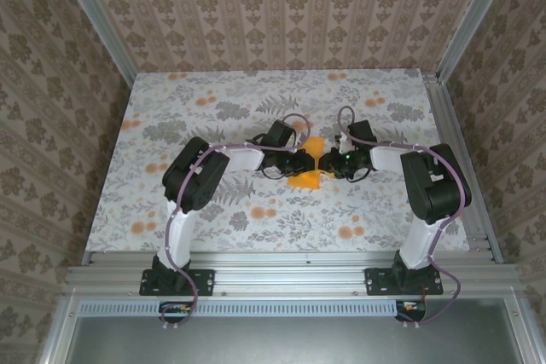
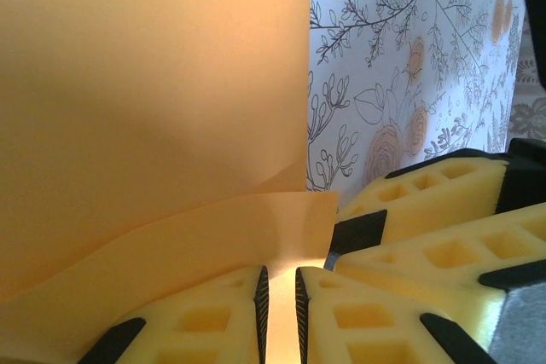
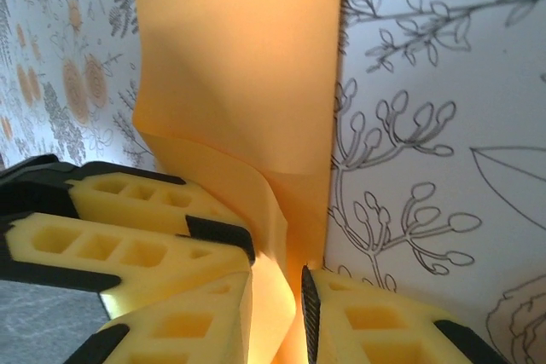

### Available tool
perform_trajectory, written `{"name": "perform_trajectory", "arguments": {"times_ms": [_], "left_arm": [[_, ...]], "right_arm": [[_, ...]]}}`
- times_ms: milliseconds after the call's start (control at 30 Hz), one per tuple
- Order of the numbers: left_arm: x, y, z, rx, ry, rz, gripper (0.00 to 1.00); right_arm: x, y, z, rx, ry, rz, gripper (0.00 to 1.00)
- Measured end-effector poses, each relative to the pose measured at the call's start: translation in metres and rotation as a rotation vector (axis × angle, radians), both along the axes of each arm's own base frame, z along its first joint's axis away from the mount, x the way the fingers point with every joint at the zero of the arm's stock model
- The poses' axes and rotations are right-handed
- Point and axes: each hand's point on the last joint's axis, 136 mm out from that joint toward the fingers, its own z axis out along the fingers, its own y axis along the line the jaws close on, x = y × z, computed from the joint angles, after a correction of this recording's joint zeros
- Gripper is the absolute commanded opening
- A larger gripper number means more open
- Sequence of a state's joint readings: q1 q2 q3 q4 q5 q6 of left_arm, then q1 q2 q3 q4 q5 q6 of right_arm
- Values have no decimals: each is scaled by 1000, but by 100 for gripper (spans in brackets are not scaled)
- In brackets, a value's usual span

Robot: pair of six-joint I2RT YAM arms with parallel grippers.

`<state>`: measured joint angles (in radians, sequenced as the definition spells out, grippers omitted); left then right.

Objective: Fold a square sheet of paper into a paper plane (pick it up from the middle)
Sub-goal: Fold the triangle a second time at the center of the table.

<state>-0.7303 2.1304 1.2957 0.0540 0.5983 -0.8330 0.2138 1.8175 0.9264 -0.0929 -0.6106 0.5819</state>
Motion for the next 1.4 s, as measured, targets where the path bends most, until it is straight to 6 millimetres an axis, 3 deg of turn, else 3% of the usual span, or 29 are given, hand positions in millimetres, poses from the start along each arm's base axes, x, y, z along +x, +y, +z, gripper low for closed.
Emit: {"name": "perform_trajectory", "arguments": {"times_ms": [167,400,767,900,1067,1200,1400], "left_arm": [[1,1,0,0,-2,0,20],[2,2,0,-2,-3,-1,19],[2,2,4,-11,-6,-6,23],[4,2,16,-27,-31,-12,27],[5,2,44,-55,-90,-30,28],[6,11,58,-29,-137,-38,28],[9,33,40,79,-154,-22,27]], "right_arm": [[11,2,6,6,-24,-1,26],[15,3,-2,0,-11,2,25],[18,3,-4,-12,-21,18,5],[18,2,-7,-24,-22,27,1],[17,0,-10,-41,-24,33,1],[17,0,-10,-47,-28,37,1],[20,0,-10,-52,-39,45,1]]}}
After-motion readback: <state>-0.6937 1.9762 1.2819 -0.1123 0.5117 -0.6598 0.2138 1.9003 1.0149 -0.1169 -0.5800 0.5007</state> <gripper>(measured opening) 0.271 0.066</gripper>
